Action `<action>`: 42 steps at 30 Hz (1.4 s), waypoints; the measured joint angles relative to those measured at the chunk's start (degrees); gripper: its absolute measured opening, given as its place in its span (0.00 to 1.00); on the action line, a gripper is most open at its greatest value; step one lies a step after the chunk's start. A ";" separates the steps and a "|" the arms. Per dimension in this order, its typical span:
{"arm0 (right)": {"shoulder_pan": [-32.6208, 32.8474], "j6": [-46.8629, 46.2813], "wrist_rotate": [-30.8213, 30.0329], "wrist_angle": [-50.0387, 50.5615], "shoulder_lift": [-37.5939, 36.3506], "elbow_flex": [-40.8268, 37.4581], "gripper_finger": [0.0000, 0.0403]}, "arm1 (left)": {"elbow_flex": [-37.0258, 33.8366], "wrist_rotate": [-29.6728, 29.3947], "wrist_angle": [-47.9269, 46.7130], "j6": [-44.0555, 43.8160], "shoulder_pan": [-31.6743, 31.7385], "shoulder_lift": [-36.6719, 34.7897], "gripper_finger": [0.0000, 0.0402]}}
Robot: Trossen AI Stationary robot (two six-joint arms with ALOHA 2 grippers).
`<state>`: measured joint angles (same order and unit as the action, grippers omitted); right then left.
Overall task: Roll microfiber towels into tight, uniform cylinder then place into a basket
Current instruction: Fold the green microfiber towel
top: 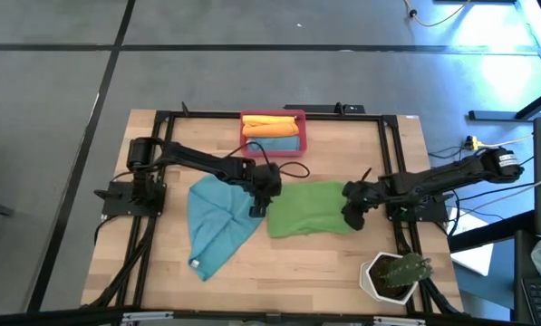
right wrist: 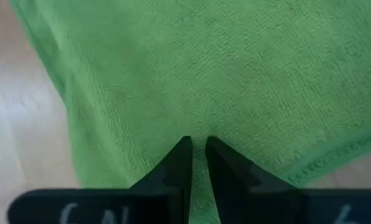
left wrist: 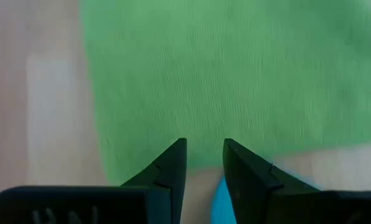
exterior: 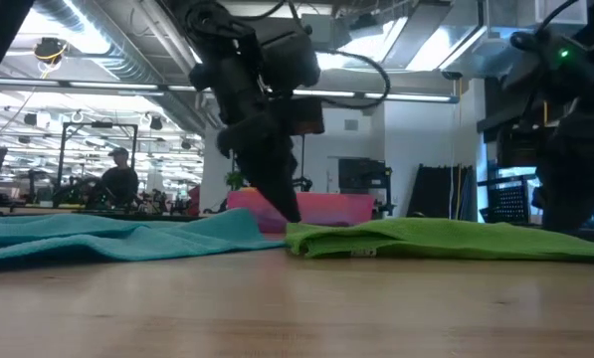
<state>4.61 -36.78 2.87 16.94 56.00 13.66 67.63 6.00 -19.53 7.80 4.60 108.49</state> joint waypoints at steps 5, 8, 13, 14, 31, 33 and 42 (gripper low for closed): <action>-2.55 -0.65 0.14 0.21 1.85 0.22 0.13 | -0.07 0.22 -2.34 -1.50 -0.18 2.70 0.23; -4.42 -0.17 -0.60 0.29 1.86 0.24 0.13 | 0.20 1.40 -2.26 -1.74 -0.87 3.77 0.23; -7.80 3.22 -2.22 1.06 1.93 0.65 0.13 | 0.22 3.87 -2.60 -1.76 -3.50 4.07 0.23; -8.43 4.25 -2.81 1.37 1.97 0.86 0.13 | 0.20 4.16 -2.96 -1.77 -4.03 4.05 0.23; -18.88 17.89 -7.56 1.95 4.05 3.22 0.14 | -0.14 -6.41 -14.84 -4.84 -8.28 -4.91 0.23; -19.09 17.89 -7.54 1.44 3.69 3.23 0.14 | -0.16 -6.77 -15.18 -4.88 -8.87 -5.87 0.23; -17.52 17.51 -3.00 -0.02 0.38 6.17 0.14 | -1.66 -6.67 -19.27 -9.13 -11.16 -7.12 0.23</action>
<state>-12.91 -19.27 -0.12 16.92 56.38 19.84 65.97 -0.67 -38.81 -1.33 -6.56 101.38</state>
